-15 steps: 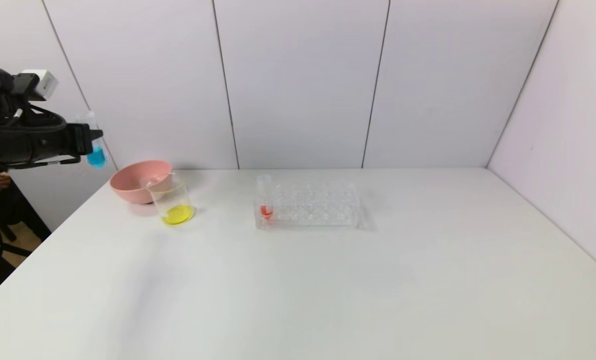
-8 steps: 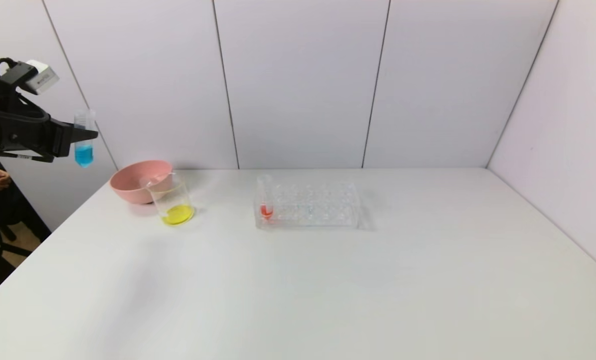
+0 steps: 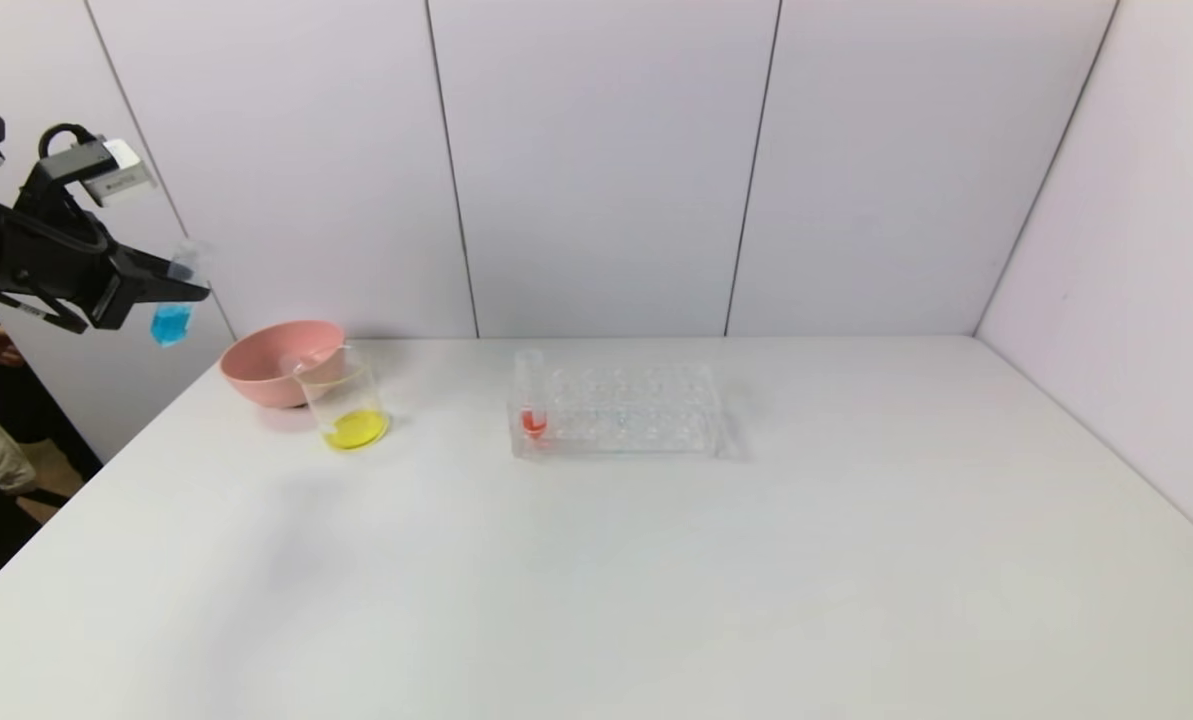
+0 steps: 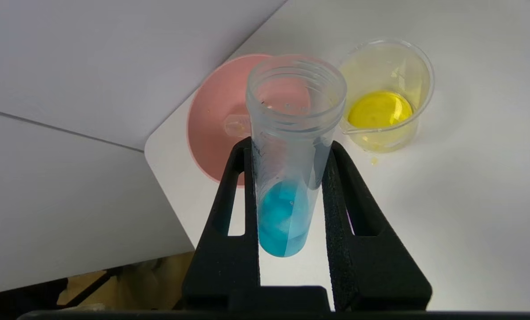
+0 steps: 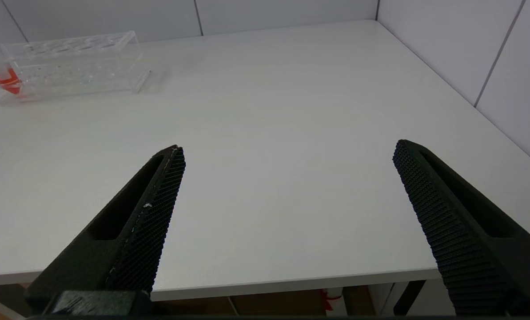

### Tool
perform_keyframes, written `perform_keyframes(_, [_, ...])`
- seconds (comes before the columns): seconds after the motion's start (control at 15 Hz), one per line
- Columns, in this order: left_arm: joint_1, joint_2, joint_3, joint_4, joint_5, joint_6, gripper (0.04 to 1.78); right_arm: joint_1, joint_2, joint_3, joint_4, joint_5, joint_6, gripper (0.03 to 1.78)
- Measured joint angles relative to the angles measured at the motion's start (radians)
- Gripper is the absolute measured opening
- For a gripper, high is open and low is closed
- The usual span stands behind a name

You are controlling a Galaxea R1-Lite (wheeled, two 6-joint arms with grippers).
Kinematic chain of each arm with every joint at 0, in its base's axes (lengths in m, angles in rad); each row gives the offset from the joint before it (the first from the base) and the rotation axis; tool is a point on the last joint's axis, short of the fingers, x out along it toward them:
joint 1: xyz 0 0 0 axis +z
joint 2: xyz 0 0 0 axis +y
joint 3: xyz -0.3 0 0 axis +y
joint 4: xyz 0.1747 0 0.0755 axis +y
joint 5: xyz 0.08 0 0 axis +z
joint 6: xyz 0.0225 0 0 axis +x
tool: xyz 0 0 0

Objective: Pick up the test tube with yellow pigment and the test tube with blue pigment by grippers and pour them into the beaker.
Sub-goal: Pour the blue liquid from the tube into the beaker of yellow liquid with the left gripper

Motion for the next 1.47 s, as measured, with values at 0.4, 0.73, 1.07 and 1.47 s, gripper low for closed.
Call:
perform_keyframes(0.4, [0.003, 0.103, -0.12, 0.112, -0.068, 0.19, 0.44, 0.0, 0.0, 0.0, 0.0, 0.0, 0.0, 1.71])
perform_keyframes(0.73, [-0.004, 0.13, -0.126, 0.126, -0.056, 0.324, 0.44, 0.0, 0.0, 0.0, 0.0, 0.0, 0.0, 1.71])
perform_keyframes(1.07, [-0.027, 0.138, -0.129, 0.14, 0.013, 0.392, 0.44, 0.0, 0.0, 0.0, 0.0, 0.0, 0.0, 1.71])
perform_keyframes(1.47, [-0.055, 0.154, -0.135, 0.141, 0.118, 0.452, 0.44, 0.0, 0.0, 0.0, 0.0, 0.0, 0.0, 1.71])
